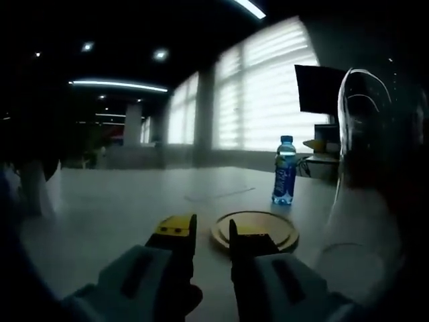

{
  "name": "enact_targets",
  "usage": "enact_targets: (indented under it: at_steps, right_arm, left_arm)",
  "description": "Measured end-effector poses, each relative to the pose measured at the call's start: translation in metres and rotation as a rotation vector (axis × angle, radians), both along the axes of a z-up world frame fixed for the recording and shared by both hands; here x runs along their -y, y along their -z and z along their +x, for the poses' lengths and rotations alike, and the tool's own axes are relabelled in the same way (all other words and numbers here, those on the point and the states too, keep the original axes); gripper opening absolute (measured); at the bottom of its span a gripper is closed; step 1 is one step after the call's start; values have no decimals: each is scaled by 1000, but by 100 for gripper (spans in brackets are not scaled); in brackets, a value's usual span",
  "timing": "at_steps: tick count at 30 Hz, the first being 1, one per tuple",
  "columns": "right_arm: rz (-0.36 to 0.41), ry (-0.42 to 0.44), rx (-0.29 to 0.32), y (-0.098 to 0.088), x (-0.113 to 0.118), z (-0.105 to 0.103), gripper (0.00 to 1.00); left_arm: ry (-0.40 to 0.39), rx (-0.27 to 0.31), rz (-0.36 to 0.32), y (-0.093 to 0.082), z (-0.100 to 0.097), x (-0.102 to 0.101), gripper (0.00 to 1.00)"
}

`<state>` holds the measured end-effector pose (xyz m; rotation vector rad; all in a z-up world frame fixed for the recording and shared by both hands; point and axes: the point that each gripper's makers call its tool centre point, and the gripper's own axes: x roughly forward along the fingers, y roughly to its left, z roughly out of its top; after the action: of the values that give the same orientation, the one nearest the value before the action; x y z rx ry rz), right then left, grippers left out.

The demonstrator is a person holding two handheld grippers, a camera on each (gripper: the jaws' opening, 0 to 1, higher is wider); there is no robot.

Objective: Open the cover put in the Mizone put the cover back on

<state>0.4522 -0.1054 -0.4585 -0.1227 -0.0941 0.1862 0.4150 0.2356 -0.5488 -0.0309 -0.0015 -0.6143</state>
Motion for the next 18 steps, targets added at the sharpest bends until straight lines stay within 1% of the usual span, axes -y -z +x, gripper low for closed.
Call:
enact_targets:
  at_steps: [3,8,10,12,18]
  right_arm:
    - [0,16,4,-8,3,7,22]
    - [39,21,7,-21,7,19,22]
    - [43,24,0,-23,7,23,23]
    - [46,23,-19,-23,6,28,24]
    - [50,24,-31,-30,1,44,25]
  left_arm:
    - [1,0,-4,0,0,0,15]
    - [2,-4,3,2,1,1,15]
    - [-1,-6,6,3,1,0,15]
    - [-2,-8,5,3,1,0,15]
    - [0,-11,-2,3,0,1,15]
